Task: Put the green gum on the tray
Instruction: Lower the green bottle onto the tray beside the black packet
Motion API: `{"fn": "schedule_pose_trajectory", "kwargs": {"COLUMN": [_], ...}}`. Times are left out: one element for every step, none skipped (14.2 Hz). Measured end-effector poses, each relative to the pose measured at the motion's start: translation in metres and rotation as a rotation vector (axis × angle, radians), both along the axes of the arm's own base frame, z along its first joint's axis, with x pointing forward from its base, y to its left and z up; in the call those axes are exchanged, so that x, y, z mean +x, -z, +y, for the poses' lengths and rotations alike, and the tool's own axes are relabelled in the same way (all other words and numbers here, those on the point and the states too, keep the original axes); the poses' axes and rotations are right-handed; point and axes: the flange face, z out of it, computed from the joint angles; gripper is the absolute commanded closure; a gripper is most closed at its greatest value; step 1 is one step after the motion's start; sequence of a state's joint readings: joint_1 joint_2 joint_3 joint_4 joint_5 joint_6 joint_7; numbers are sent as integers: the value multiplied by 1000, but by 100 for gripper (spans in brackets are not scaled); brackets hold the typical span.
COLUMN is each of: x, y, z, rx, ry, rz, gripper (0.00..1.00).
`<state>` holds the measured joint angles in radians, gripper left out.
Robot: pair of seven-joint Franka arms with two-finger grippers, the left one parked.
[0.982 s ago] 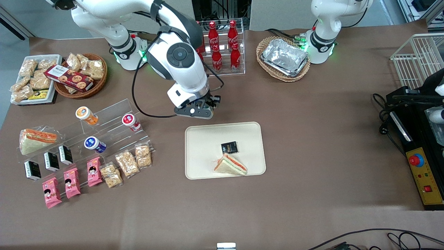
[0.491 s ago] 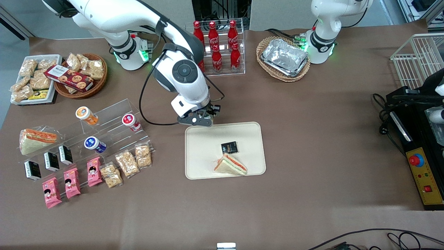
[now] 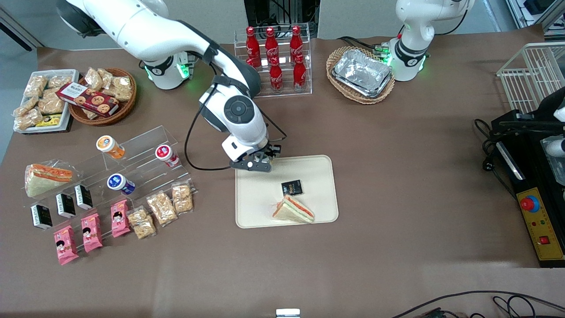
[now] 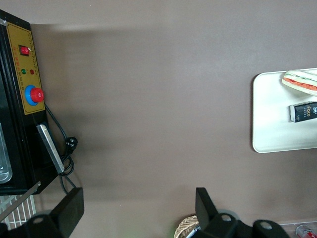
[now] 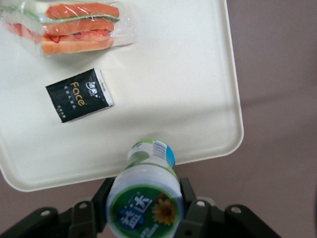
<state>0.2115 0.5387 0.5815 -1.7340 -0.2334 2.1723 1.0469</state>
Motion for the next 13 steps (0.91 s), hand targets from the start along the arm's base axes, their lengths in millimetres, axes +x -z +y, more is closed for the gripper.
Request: {"fn": "schedule_pose_trajectory", "kwargs": {"x": [2,3,3,3,3,3,4,5,7,8,8,8,8], "y": [9,18,28,36,44,50,55,59,64,69,73,77,80], "z": [-1,-3,-5,-7,-11,-13,-15,-18,-21,-23,-24,-24,-24], "rx": [5,11,16,18,16,15,14,7,-4,-12,-14,-12,-11], "ry": [-1,-1,0,4,8,11,15,15,11,7,6,5,6], "rz": [-6,-13,-15,-14,-10,-6,-3,-2,-4,-5,-4,-2,1], "gripper": [100,100,100,100,100,100,100,100,100,100,100,100,73]}}
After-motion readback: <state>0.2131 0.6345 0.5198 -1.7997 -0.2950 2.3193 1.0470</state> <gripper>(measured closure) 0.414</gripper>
